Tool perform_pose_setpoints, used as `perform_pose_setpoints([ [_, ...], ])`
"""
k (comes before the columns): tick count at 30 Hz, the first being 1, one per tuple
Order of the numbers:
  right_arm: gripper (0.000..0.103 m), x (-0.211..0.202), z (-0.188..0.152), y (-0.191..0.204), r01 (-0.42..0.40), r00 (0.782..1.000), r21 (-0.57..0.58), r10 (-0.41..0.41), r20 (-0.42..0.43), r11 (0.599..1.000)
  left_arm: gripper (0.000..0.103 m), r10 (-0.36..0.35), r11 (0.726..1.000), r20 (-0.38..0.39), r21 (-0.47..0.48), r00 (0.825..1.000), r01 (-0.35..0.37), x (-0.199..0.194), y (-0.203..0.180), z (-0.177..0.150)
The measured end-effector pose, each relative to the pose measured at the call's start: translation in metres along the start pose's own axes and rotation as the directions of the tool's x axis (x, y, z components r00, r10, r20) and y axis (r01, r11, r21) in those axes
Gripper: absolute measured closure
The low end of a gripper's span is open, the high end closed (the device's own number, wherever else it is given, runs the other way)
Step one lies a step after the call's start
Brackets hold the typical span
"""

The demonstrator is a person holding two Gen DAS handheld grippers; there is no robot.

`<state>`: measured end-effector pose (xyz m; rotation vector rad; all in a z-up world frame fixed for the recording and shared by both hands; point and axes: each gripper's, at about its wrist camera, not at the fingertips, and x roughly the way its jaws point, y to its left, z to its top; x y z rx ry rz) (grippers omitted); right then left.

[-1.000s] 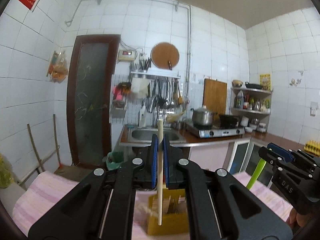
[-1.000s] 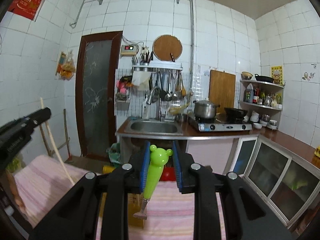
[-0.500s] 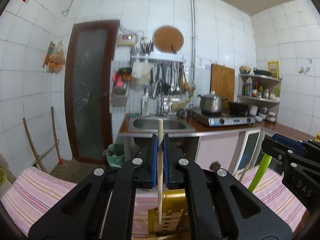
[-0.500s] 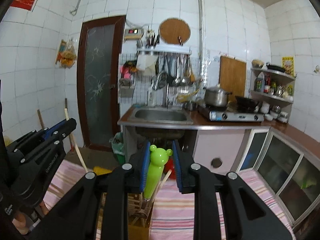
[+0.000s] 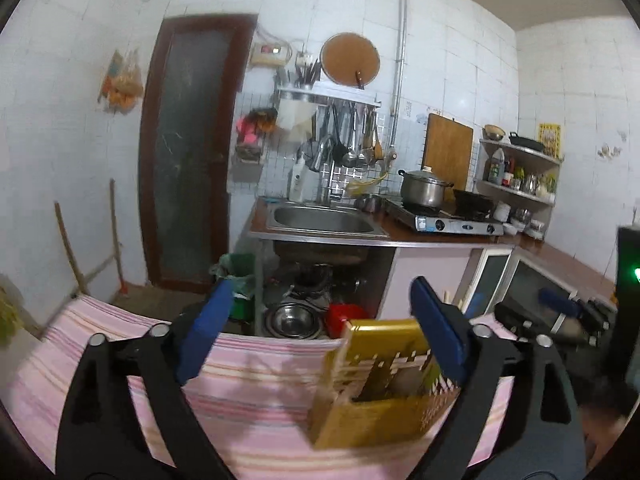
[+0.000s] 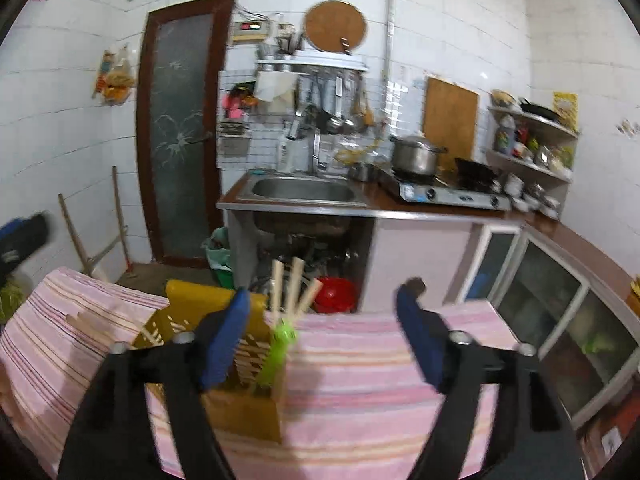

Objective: Organize utensils
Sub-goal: 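Lower the chopstick into the holder and open the left tool while the right tool releases the knife, then withdraw both open tools and lower them toward the blue spatula, then close the left tool on the blue spatula while the right tool grasps a wooden chopstick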

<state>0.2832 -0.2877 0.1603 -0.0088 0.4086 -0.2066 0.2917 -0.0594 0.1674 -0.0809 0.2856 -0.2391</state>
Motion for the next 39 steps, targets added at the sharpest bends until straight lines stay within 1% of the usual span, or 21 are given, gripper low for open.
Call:
perform_pose_setpoints([
  [1, 0.018, -0.007, -0.003, -0.005, 0.008, 1.000, 0.023, -0.008, -0.007, 1.000, 0.005, 0.008, 1.000, 0.002, 0.006, 1.000, -0.008, -0.010, 0.001, -0.001],
  [2, 0.016, -0.016, -0.008, -0.010, 0.015, 1.000, 0.046, -0.015, -0.016, 0.999, 0.005, 0.019, 1.000, 0.007, 0.009, 1.000, -0.019, -0.027, 0.006, -0.003],
  [5, 0.010, -0.034, -0.029, -0.016, 0.032, 0.999, 0.051, -0.030, -0.043, 0.998, 0.005, 0.046, 0.999, 0.004, 0.002, 0.999, -0.046, -0.057, 0.018, -0.013],
  [7, 0.009, -0.042, -0.044, -0.016, 0.043, 0.997, 0.043, -0.040, -0.061, 0.998, 0.005, 0.070, 0.998, -0.026, 0.003, 0.997, -0.070, -0.070, 0.027, -0.025],
  [9, 0.009, -0.049, -0.065, -0.013, 0.050, 0.995, 0.044, -0.046, -0.090, 0.998, 0.005, 0.082, 0.997, -0.079, 0.000, 0.994, -0.082, -0.076, 0.038, -0.043],
  [12, 0.009, -0.052, -0.096, -0.005, 0.045, 0.989, 0.036, -0.039, -0.140, 0.998, 0.005, 0.099, 0.995, -0.142, 0.001, 0.985, -0.100, -0.078, 0.053, -0.070],
  [17, 0.009, -0.056, -0.143, 0.014, 0.031, 0.977, 0.020, -0.026, -0.212, 0.999, 0.005, 0.107, 0.991, -0.251, -0.056, 0.962, -0.125, -0.072, 0.082, -0.120],
  [19, 0.009, -0.057, -0.154, 0.021, 0.030, 0.973, 0.015, -0.025, -0.231, 0.999, 0.005, 0.111, 0.987, -0.286, -0.076, 0.952, -0.138, -0.067, 0.089, -0.138],
  [20, 0.009, -0.058, -0.159, 0.025, 0.028, 0.971, 0.012, -0.024, -0.238, 1.000, 0.005, 0.117, 0.986, -0.306, -0.074, 0.945, -0.146, -0.064, 0.093, -0.146],
  [23, 0.009, -0.060, -0.170, 0.033, 0.027, 0.967, 0.006, -0.025, -0.254, 1.000, 0.005, 0.134, 0.986, -0.333, -0.049, 0.933, -0.159, -0.058, 0.096, -0.165],
  [27, 0.009, -0.057, -0.185, 0.043, 0.030, 0.955, 0.015, -0.024, -0.294, 0.999, 0.005, 0.160, 0.985, -0.349, -0.009, 0.923, -0.174, -0.051, 0.091, -0.178],
  [33, 0.009, -0.048, -0.196, 0.055, 0.064, 0.938, 0.023, -0.052, -0.344, 0.998, 0.005, 0.157, 0.986, -0.391, 0.014, 0.907, -0.164, -0.042, 0.089, -0.190],
  [36, 0.011, -0.039, -0.199, 0.062, 0.057, 0.921, 0.032, -0.040, -0.387, 0.998, 0.005, 0.157, 0.987, -0.417, 0.036, 0.895, -0.157, -0.037, 0.088, -0.199],
  [37, 0.019, -0.037, -0.201, 0.065, 0.055, 0.916, 0.026, -0.040, -0.400, 0.998, 0.005, 0.159, 0.987, -0.422, 0.045, 0.893, -0.154, -0.036, 0.086, -0.201],
  [38, 0.031, -0.033, -0.204, 0.070, 0.053, 0.907, 0.014, -0.043, -0.420, 0.998, 0.005, 0.161, 0.987, -0.423, 0.050, 0.892, -0.154, -0.035, 0.084, -0.200],
  [39, 0.036, -0.030, -0.205, 0.072, 0.050, 0.901, 0.013, -0.039, -0.432, 0.999, 0.005, 0.164, 0.986, -0.422, 0.057, 0.892, -0.154, -0.035, 0.083, -0.200],
])
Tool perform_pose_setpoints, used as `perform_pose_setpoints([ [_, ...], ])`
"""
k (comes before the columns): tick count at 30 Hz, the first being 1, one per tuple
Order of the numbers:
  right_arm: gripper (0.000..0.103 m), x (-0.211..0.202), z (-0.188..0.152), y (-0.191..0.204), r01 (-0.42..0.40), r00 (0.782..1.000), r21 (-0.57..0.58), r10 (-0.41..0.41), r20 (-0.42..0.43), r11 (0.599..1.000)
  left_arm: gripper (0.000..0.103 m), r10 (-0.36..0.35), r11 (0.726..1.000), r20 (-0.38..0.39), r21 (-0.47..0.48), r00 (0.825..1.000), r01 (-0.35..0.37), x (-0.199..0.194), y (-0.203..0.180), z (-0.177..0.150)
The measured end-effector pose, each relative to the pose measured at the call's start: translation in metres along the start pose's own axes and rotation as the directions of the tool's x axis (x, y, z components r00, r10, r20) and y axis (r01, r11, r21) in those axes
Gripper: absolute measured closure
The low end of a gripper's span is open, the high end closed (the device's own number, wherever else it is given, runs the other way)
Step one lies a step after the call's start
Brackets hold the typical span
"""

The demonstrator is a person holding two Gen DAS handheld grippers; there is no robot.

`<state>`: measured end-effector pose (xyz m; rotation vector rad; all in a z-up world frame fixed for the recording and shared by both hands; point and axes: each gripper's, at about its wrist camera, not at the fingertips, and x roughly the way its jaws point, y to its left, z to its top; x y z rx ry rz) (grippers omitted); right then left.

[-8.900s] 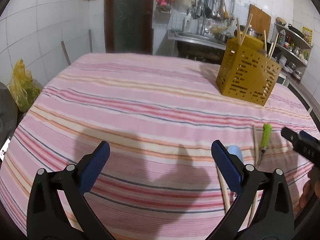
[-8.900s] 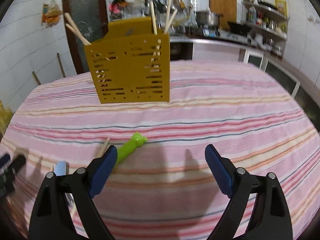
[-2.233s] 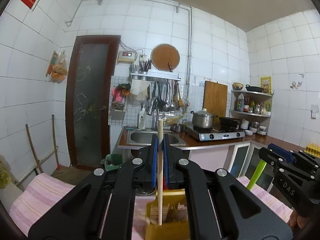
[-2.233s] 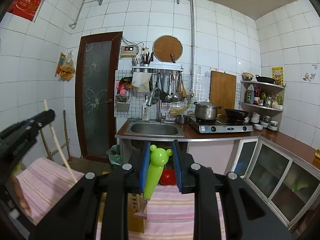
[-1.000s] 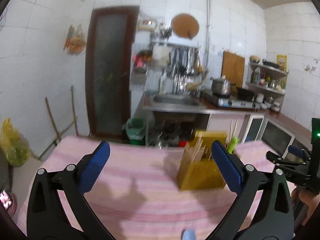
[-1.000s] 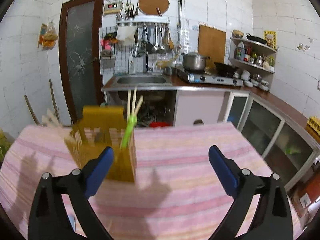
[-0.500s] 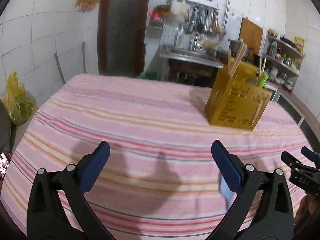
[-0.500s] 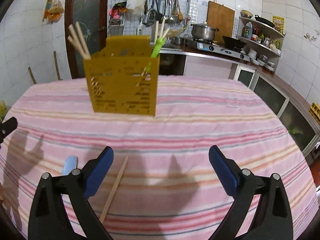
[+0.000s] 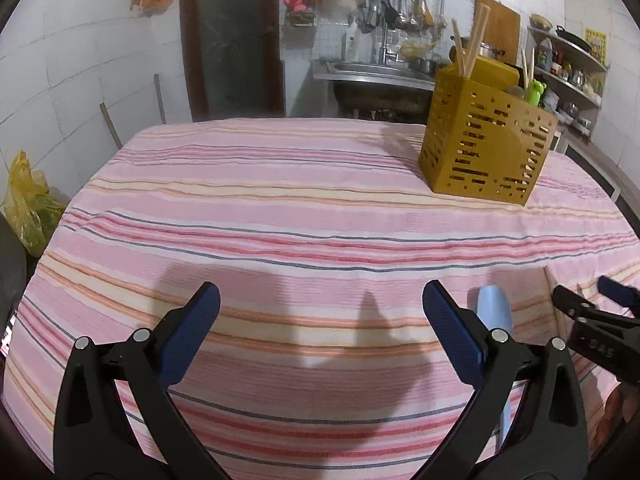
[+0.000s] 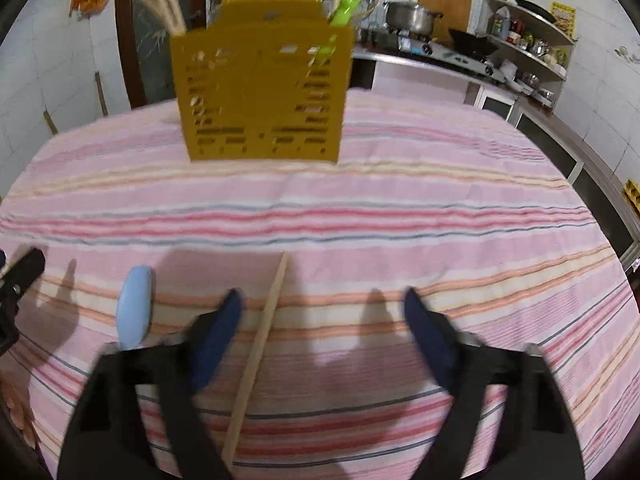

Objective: Organize utensils
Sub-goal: 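Close the left tool on the blue spatula while the right tool grasps a wooden chopstick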

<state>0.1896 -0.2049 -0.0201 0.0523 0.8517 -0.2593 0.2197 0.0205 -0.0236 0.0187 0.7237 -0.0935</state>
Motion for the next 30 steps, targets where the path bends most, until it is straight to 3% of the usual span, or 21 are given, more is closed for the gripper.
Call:
perform_pose_setpoints([
  [2, 0.053, 0.008, -0.003, 0.005, -0.031, 0.999, 0.014, 0.031, -0.041, 0.999, 0.005, 0.001, 1.000, 0.003, 0.000, 1.000, -0.001, -0.001, -0.003, 0.001],
  [3, 0.055, 0.009, -0.004, 0.006, -0.040, 0.998, 0.019, 0.040, -0.038, 0.999, 0.005, -0.002, 1.000, 0.002, -0.003, 1.000, 0.002, -0.002, -0.003, 0.001],
  [5, 0.079, 0.008, -0.003, 0.010, -0.062, 0.998, 0.005, 0.062, -0.032, 0.998, 0.005, -0.015, 1.000, -0.011, -0.005, 1.000, 0.015, -0.001, -0.006, 0.002],
  [7, 0.091, 0.007, -0.002, 0.009, -0.091, 0.995, 0.009, 0.092, -0.034, 0.996, 0.005, -0.023, 1.000, -0.024, -0.003, 0.999, 0.022, -0.001, -0.012, 0.004],
  [12, 0.096, 0.005, -0.002, -0.002, -0.134, 0.990, 0.023, 0.135, -0.035, 0.991, 0.005, -0.054, 0.999, -0.027, -0.001, 0.998, 0.054, -0.009, -0.026, 0.007],
  [16, 0.097, 0.003, 0.002, -0.022, -0.123, 0.992, 0.013, 0.124, -0.033, 0.992, 0.005, -0.095, 0.995, -0.057, -0.023, 0.994, 0.094, -0.008, -0.042, 0.005],
  [23, 0.097, 0.010, -0.002, -0.066, -0.117, 0.992, 0.037, 0.119, -0.046, 0.992, 0.005, -0.149, 0.989, -0.195, -0.023, 0.969, 0.148, 0.015, -0.080, -0.003],
  [26, 0.097, 0.011, -0.003, -0.071, -0.131, 0.990, 0.031, 0.132, -0.039, 0.991, 0.006, -0.143, 0.990, -0.232, -0.032, 0.962, 0.139, 0.025, -0.092, -0.007],
  [30, 0.097, 0.012, -0.004, -0.071, -0.137, 0.990, 0.025, 0.138, -0.034, 0.990, 0.013, -0.107, 0.994, -0.254, 0.003, 0.961, 0.111, 0.032, -0.099, -0.011],
])
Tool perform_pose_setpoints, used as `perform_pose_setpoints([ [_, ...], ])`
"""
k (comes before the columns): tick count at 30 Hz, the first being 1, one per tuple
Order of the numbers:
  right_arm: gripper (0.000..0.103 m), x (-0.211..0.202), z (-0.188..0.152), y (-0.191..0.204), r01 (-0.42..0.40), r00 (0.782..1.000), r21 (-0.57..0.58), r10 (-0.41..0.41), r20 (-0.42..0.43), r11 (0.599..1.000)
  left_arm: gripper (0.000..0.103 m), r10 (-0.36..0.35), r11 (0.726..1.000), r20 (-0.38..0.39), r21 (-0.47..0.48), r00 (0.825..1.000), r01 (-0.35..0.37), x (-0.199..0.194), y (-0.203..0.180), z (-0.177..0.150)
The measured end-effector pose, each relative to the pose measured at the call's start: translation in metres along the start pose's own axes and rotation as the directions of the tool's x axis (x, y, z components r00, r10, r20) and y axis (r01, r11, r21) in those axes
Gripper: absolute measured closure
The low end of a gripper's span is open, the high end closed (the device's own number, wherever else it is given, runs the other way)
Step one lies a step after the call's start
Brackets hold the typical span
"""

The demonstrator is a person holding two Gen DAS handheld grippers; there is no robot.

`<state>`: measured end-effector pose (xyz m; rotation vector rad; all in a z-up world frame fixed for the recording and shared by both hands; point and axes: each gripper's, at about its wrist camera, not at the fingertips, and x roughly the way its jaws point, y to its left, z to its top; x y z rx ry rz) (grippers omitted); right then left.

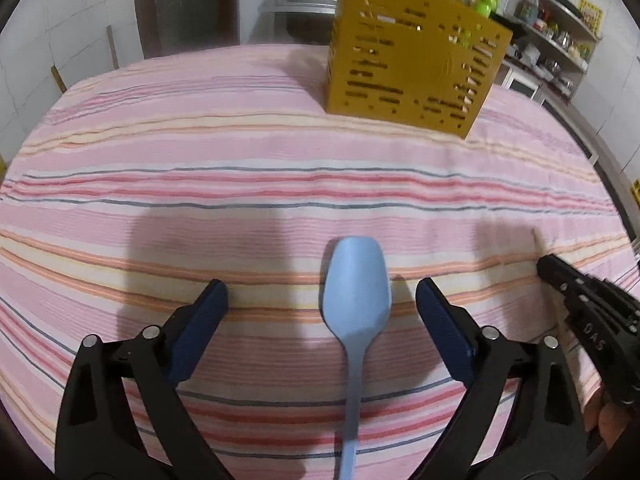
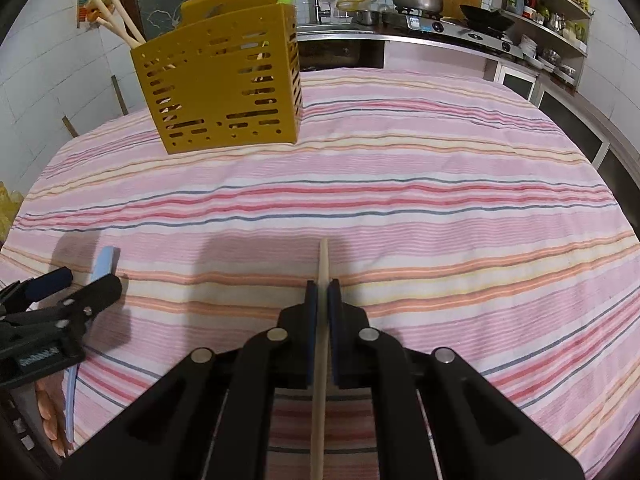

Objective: Organize utensils
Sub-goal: 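Close the left tool on the blue spatula while the right tool grasps a wooden chopstick, then lift the blue spatula and the chopstick and carry them toward the yellow holder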

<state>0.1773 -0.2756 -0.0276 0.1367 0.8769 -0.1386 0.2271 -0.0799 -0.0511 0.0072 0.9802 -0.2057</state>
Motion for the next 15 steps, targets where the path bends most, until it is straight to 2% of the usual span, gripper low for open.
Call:
perform_pose_setpoints([
  [2, 0.097, 0.0006, 0.0000, 0.0008, 0.002, 1.000, -0.004, -0.002, 0.000, 1.000, 0.018, 0.012, 1.000, 0.000, 0.008, 1.000, -0.012, 0.0016, -0.0010, -0.0013],
  [4, 0.097, -0.0002, -0.0003, 0.0005, 0.003, 1.000, -0.005, -0.003, 0.001, 1.000, 0.027, 0.018, 1.000, 0.001, 0.020, 1.000, -0.018, 0.0013, -0.0036, -0.0008],
  [12, 0.096, 0.0007, 0.0019, 0.0009, 0.007, 1.000, -0.017, -0.008, -0.024, 1.000, 0.071, -0.007, 0.997, -0.012, 0.072, 1.000, 0.008, 0.0008, -0.0109, 0.0058],
  [15, 0.096, 0.0025, 0.0044, 0.0007, 0.004, 0.999, -0.023, -0.005, -0.041, 1.000, 0.071, -0.017, 0.998, -0.015, 0.067, 1.000, 0.018, 0.0009, -0.0103, 0.0072],
])
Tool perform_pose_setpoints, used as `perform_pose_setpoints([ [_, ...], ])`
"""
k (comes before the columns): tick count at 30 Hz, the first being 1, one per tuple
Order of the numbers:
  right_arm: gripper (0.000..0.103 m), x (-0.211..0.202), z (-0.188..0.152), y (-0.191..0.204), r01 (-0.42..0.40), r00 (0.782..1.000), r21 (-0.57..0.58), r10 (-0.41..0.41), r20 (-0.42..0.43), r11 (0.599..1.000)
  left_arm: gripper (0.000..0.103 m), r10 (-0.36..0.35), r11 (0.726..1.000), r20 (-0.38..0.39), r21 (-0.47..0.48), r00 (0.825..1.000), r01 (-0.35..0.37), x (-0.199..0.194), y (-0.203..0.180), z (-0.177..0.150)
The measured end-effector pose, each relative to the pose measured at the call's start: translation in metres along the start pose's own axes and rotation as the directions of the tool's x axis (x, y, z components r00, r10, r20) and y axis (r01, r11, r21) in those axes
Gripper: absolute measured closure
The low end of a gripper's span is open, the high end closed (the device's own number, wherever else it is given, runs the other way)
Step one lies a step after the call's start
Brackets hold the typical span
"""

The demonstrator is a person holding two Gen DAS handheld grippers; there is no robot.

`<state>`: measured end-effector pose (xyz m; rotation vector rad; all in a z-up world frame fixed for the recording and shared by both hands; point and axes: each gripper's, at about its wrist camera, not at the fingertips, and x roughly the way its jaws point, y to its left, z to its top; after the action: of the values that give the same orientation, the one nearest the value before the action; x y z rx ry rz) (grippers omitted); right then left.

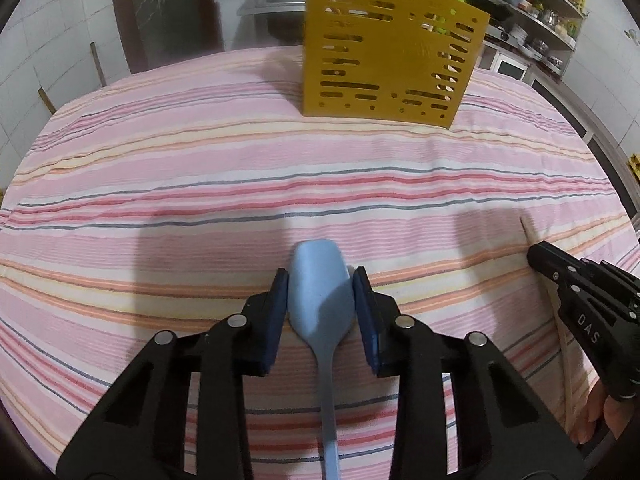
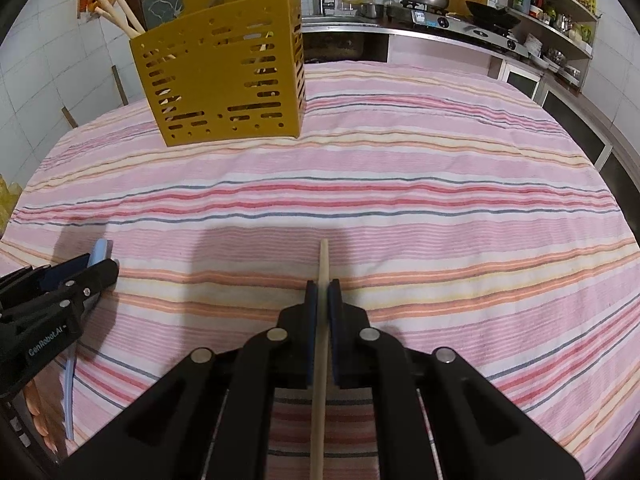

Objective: Organize utensils
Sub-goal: 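Lift the blue spatula and the chopstick and carry them toward the yellow holder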

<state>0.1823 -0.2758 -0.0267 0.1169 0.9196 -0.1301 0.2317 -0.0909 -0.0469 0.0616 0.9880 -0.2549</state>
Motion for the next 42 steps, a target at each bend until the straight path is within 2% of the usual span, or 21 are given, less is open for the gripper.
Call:
perform_pose_setpoints([
  [9, 0.097, -0.002, 0.001, -0.003, -0.016, 1.000, -0.001, 0.016, -0.009, 1.000, 0.071, 0.000, 1.000, 0.035, -0.019, 0.999, 0.001, -0.008, 0.003, 0.001],
  [17, 0.097, -0.030, 0.002, -0.005, -0.020, 0.996, 0.018, 0.019, 0.087, 1.000, 0.071, 0.017, 0.999, 0.134, -0.032, 0.991, -0.013, -0.036, 0.009, 0.003],
  [21, 0.097, -0.051, 0.006, -0.007, -0.017, 0.987, 0.028, 0.012, 0.160, 0.999, 0.071, 0.023, 0.999, 0.187, -0.042, 0.982, -0.015, -0.054, 0.014, 0.003],
  [26, 0.097, -0.077, 0.010, -0.008, -0.035, 0.968, 0.033, 0.025, 0.250, 0.999, 0.071, 0.046, 0.998, 0.268, -0.046, 0.962, -0.035, -0.077, 0.018, -0.001],
  [32, 0.097, -0.101, 0.012, -0.003, -0.037, 0.945, 0.020, 0.029, 0.326, 0.999, 0.071, 0.057, 0.998, 0.323, -0.053, 0.945, -0.042, -0.097, 0.019, -0.003],
  [42, 0.097, -0.120, 0.015, -0.002, -0.064, 0.920, 0.011, 0.054, 0.388, 0.998, 0.071, 0.059, 0.998, 0.394, -0.053, 0.917, -0.041, -0.126, 0.022, -0.003],
])
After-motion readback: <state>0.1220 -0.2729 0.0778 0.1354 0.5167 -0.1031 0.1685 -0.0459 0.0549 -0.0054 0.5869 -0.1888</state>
